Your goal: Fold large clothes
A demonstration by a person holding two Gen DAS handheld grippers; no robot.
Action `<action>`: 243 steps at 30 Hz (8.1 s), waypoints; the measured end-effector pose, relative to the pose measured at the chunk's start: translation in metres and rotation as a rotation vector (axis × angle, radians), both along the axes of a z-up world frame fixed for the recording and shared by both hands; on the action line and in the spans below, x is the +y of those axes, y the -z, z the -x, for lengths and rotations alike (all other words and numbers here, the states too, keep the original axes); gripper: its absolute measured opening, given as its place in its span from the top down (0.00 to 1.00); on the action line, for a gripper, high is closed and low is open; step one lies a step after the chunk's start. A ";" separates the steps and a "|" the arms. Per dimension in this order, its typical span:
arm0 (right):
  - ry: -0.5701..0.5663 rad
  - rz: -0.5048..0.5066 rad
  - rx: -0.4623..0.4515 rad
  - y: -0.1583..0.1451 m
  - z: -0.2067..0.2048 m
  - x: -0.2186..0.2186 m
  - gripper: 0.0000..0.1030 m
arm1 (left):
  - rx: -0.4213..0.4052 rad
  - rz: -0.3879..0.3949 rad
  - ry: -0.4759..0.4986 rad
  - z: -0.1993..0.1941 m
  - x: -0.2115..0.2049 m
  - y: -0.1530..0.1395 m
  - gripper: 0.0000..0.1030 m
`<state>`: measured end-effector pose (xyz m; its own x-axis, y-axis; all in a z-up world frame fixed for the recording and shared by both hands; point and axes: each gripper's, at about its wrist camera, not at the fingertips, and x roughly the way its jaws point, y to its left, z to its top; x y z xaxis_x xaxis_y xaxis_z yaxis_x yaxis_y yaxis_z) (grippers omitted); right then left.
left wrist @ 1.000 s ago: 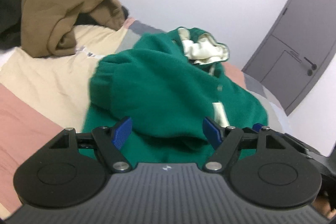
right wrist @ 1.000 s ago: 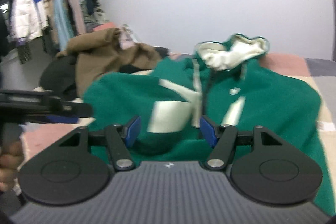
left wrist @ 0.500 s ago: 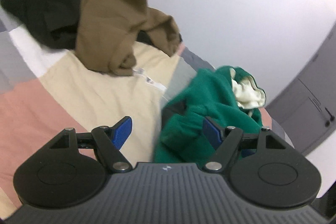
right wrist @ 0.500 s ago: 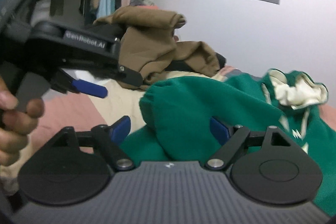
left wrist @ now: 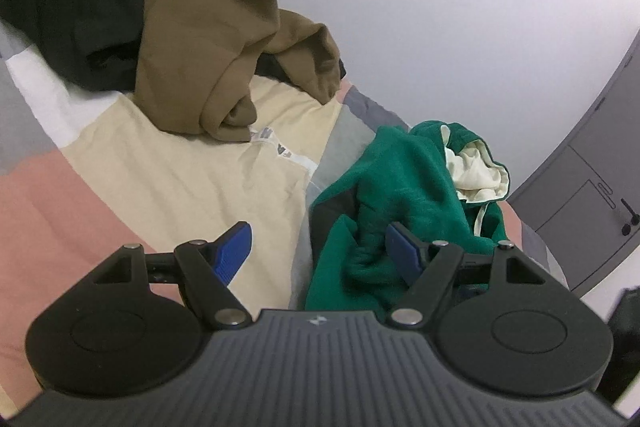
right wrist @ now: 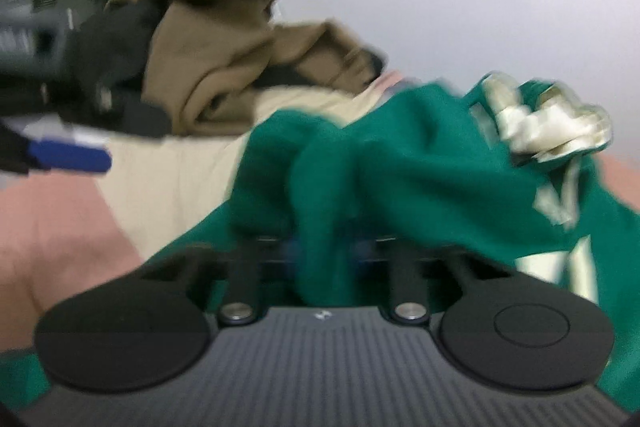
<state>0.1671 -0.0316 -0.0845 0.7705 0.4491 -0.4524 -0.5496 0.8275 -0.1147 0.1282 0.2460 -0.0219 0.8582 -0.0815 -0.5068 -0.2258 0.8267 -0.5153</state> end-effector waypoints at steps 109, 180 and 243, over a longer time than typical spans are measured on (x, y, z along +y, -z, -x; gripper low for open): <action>0.159 -0.095 0.260 0.044 -0.012 -0.165 0.65 | -0.042 -0.067 0.083 -0.071 -0.061 -0.003 0.51; 0.088 -0.376 0.022 -0.101 -0.365 -0.189 0.90 | 0.036 -0.024 0.457 -0.437 -0.138 -0.054 0.86; 0.082 -0.447 0.272 -0.026 -0.022 -0.192 0.44 | -0.069 -0.093 0.314 -0.010 -0.116 0.012 0.46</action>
